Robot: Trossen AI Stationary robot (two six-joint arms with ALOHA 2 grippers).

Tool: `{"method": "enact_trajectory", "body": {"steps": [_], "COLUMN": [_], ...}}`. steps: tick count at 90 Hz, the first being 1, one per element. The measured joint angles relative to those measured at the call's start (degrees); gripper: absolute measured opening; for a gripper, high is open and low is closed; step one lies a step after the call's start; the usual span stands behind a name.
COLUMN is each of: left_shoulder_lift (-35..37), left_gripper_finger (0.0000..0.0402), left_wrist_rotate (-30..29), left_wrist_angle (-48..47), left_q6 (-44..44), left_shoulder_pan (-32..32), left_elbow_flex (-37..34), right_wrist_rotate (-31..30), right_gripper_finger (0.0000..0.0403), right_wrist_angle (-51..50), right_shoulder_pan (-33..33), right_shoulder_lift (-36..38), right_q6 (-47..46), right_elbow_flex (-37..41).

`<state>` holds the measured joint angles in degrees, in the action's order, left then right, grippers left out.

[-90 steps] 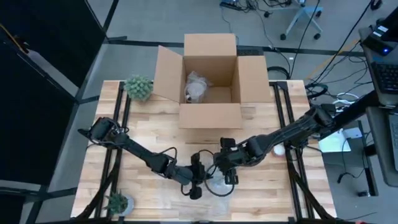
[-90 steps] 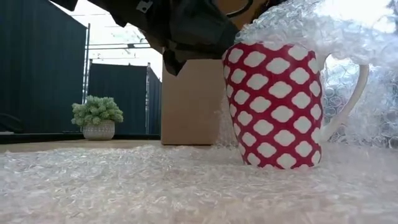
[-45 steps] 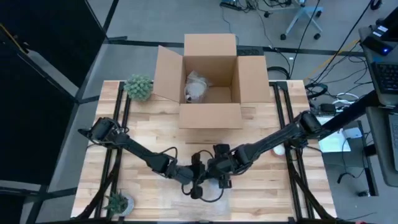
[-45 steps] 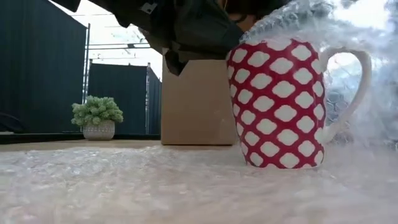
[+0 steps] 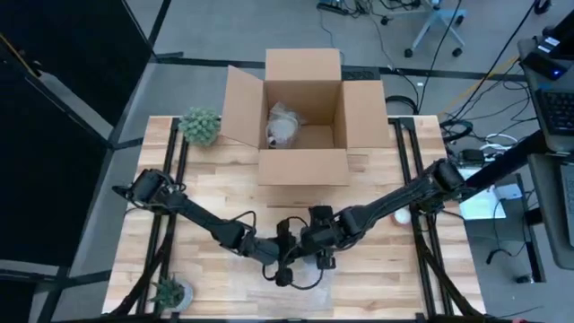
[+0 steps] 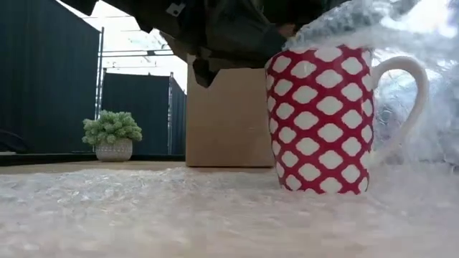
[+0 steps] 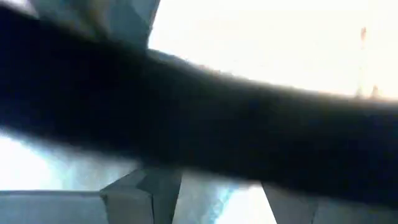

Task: Wrap mug
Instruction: Wrap the red mug with the bubble wrap

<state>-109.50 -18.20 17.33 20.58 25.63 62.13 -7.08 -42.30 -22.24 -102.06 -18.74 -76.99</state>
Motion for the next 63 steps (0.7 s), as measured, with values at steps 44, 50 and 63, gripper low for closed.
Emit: {"method": "enact_trajectory", "body": {"steps": [44,50,63], "left_shoulder_lift": [-0.58,-0.35,-0.32], "left_gripper_finger": [0.0000,0.0000,0.0000], "left_wrist_rotate": [0.37,0.35,0.39], "left_wrist_angle": [-2.03,-0.95,-1.01], "left_q6": [0.04,0.04,0.08], "left_shoulder_pan": [-0.04,-0.03,0.04], "left_elbow_flex": [-0.36,-0.26,-0.20], "right_wrist_rotate": [-0.22,-2.92,-11.78], "right_gripper_finger": [0.0185,0.0185,0.0185], "right_wrist_angle": [-4.89,-2.89,1.24], "right_shoulder_pan": [-3.87,-6.27,-10.75], "right_shoulder_lift": [9.87,9.66,9.60], "right_q6": [-5.00,-5.55,-7.52], "right_elbow_flex": [-0.09,0.03,2.19]}}
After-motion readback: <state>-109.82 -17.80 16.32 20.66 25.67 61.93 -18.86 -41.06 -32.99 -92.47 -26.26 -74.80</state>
